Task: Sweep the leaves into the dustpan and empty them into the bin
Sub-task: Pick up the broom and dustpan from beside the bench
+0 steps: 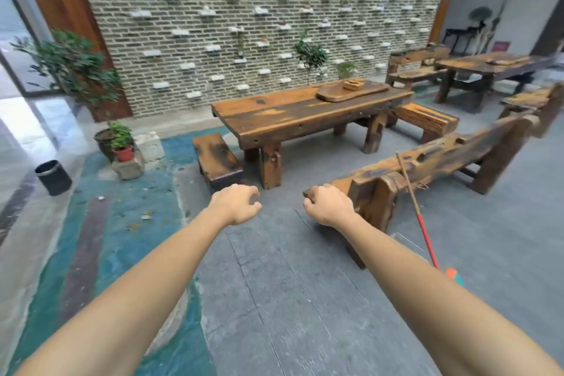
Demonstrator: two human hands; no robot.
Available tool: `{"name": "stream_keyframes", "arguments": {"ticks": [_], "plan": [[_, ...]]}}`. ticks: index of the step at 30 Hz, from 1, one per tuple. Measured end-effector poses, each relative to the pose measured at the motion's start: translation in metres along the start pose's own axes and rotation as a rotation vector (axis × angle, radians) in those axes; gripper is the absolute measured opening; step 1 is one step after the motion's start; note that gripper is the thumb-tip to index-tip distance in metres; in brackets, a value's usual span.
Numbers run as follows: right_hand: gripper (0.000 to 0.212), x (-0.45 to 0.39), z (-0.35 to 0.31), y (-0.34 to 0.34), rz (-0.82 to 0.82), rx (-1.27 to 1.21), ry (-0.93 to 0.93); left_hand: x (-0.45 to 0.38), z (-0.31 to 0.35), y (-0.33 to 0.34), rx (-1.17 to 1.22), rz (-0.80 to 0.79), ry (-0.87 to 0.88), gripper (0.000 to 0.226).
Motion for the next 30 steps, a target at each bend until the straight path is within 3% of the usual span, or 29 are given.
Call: {"name": "stream_keyframes", "arguments": {"ticks": [6, 15, 23, 30], "plan": [[0.058, 0.013, 0.1, 0.021, -0.099, 0.009, 0.179, -0.042, 0.068, 0.056, 0.007, -0.13, 0.094, 0.066], [0.057, 0.008, 0.226, 0.042, -0.165, -0.018, 0.404, -0.124, 0.164, 0.136, 0.067, -0.274, 0.238, 0.064], [0.049, -0.013, 0.336, 0.066, -0.311, -0.036, 0.594, -0.209, 0.227, 0.227, 0.268, -0.611, 0.204, 0.042], [0.035, -0.02, 0.423, 0.072, -0.336, -0.139, 0.749, -0.266, 0.279, 0.262, 0.341, -0.69, 0.199, 0.027]]}}
Point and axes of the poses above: each hand's wrist, its own x-axis away from the middle knuckle, its own y-axis out of the palm, z = x × y, the point moved 6 cm from there along -x, towards the middle knuckle, and after that the axes turned 2 degrees about -x, right-handed, at the moved point
